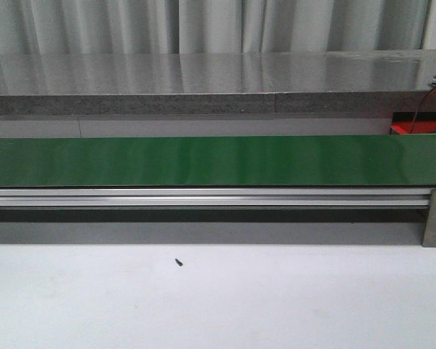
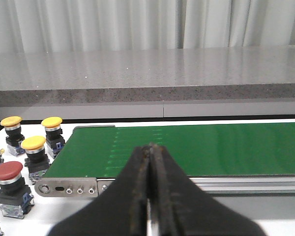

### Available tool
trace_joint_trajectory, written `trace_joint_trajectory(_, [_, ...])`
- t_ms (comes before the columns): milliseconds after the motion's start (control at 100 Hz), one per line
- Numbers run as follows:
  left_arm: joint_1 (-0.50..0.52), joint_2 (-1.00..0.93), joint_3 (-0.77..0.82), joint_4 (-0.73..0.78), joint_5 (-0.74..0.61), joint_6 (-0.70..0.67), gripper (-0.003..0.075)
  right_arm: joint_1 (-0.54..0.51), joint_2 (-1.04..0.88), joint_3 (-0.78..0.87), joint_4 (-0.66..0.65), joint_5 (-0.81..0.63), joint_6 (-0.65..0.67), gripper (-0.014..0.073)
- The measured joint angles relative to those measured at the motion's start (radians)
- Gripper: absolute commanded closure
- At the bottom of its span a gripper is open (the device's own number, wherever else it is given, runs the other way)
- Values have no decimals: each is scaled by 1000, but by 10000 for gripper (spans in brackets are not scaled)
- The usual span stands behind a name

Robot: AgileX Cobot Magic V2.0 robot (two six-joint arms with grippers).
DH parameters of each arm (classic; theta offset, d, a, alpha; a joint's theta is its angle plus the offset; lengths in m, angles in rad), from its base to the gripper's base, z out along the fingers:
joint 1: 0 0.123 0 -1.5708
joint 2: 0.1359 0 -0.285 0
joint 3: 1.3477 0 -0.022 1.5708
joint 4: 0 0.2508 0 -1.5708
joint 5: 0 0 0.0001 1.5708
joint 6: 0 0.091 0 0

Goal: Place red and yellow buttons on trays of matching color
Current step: 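Move the left gripper down over a red push-button on the table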

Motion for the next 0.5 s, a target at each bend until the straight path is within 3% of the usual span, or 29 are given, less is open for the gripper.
trace_joint_trajectory(500, [0, 0, 0, -9, 0, 0, 740, 0, 0, 0, 0, 0, 0, 664])
